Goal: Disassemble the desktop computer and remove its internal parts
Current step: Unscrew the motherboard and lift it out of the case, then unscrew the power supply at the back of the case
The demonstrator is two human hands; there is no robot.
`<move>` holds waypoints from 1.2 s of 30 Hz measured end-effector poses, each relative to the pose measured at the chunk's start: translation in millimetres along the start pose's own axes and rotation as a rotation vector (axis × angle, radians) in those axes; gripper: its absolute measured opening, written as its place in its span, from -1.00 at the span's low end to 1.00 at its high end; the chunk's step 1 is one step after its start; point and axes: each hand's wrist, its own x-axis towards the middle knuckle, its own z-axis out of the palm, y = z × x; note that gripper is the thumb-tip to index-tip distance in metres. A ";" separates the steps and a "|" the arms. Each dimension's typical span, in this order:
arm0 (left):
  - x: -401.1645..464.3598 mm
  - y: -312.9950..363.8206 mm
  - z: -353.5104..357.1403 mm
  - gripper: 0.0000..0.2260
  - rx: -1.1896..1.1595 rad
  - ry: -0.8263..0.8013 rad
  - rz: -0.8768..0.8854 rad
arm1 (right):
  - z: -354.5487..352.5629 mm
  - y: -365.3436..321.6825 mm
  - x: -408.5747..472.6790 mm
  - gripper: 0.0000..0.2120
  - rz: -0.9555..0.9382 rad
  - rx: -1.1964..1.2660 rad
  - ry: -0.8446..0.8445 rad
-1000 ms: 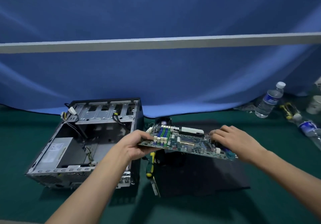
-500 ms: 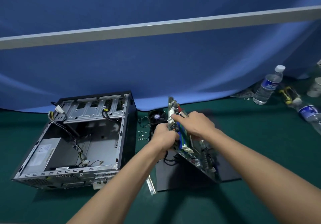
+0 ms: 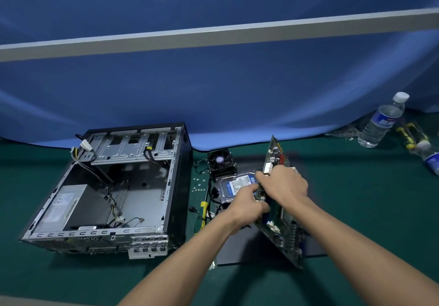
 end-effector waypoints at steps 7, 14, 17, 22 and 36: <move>4.3 -17.3 -53.9 -0.93 0.167 0.046 -0.181 | 34.1 6.0 -5.7 -0.57 -0.032 -0.017 -0.007; -12.4 -72.1 -114.4 -0.80 1.253 0.425 0.008 | 49.9 19.5 1.2 -0.63 -0.024 -0.040 -0.090; -14.9 -89.8 -127.1 -0.84 1.314 0.409 0.161 | 64.7 13.9 0.2 -0.65 -0.058 -0.117 -0.129; -15.5 -92.0 -127.3 -0.78 1.214 0.556 0.272 | 97.3 4.6 2.5 -0.66 -0.093 -0.181 -0.166; -13.3 -97.1 -130.8 -0.67 1.110 0.546 0.227 | 125.6 -39.7 14.3 -0.52 -0.420 -0.544 -0.133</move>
